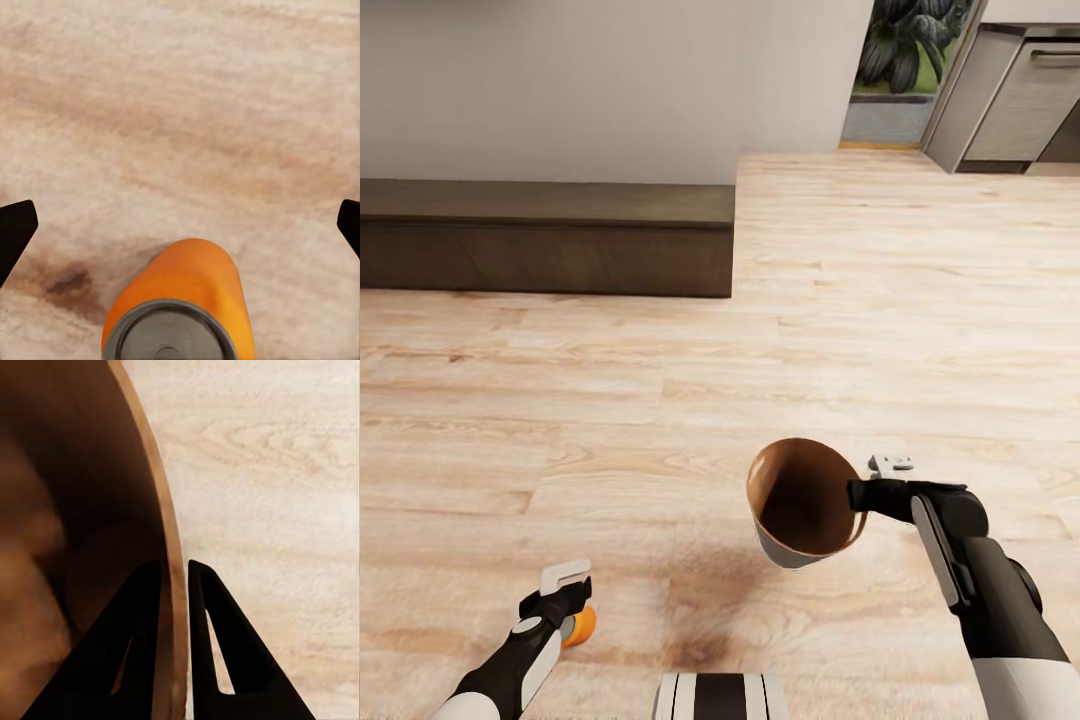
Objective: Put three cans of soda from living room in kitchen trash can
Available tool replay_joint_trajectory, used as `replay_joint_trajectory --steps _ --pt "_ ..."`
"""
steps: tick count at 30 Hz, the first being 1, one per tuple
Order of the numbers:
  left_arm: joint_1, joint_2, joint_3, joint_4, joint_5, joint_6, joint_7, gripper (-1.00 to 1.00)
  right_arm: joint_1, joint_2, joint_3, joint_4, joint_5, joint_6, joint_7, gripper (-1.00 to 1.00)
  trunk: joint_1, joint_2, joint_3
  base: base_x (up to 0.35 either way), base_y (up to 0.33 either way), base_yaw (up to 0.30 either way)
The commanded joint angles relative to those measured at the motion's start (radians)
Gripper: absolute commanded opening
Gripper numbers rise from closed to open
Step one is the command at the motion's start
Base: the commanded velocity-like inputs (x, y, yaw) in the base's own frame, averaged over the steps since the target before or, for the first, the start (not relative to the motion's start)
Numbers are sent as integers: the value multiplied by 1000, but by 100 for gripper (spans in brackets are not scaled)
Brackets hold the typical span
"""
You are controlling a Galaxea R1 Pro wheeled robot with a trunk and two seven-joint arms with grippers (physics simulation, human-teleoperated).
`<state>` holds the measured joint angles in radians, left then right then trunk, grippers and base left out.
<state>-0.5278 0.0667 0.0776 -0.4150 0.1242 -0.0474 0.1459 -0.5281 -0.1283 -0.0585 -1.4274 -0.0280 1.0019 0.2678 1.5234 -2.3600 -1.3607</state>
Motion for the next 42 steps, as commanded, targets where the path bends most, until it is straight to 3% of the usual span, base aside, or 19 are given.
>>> replay_joint_trajectory --steps 1,10,42 --pt "0 0 0 0 0 0 0 100 -13 -3 -7 0 23 -1 27 -100 0 0 -2 0 0 0" --pt "0 0 1 -1 0 0 0 100 -60 -10 -16 -33 25 4 68 -100 0 0 -16 0 0 0" --pt "0 -1 1 1 1 -3 0 100 -63 -10 -17 -45 33 4 70 -100 0 0 -67 0 0 0"
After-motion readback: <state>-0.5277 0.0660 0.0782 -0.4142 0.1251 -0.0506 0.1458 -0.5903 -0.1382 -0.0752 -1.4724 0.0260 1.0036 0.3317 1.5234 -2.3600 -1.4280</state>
